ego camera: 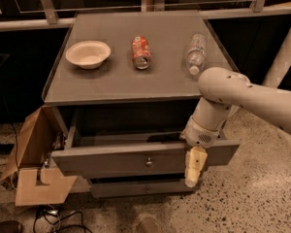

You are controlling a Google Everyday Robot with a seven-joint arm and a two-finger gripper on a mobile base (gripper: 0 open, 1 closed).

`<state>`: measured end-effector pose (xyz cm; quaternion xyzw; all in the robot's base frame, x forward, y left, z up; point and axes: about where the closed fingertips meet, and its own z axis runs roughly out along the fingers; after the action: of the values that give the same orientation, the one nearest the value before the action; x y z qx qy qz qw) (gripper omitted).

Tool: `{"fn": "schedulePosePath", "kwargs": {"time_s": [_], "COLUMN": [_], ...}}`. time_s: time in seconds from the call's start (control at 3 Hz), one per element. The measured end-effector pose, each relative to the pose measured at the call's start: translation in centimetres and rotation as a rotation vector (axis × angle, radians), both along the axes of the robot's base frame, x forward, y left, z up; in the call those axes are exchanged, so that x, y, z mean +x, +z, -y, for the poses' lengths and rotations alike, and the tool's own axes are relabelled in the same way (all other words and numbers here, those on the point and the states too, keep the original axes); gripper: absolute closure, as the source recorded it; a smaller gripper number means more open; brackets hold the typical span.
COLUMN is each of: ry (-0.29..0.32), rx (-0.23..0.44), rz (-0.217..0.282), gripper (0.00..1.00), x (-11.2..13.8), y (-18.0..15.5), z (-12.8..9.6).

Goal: Open top drawer

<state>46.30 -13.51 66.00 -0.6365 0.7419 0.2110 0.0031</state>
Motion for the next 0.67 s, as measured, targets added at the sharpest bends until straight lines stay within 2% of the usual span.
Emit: {"fn": "schedulePosePath", "kwargs": {"time_s": [0.67], "ry": [0.033], "rx": [-0.002], "rz": [-0.014], "gripper": [0.00], "x": [-5.6], "y": [1.0], "z": [1.1]}}
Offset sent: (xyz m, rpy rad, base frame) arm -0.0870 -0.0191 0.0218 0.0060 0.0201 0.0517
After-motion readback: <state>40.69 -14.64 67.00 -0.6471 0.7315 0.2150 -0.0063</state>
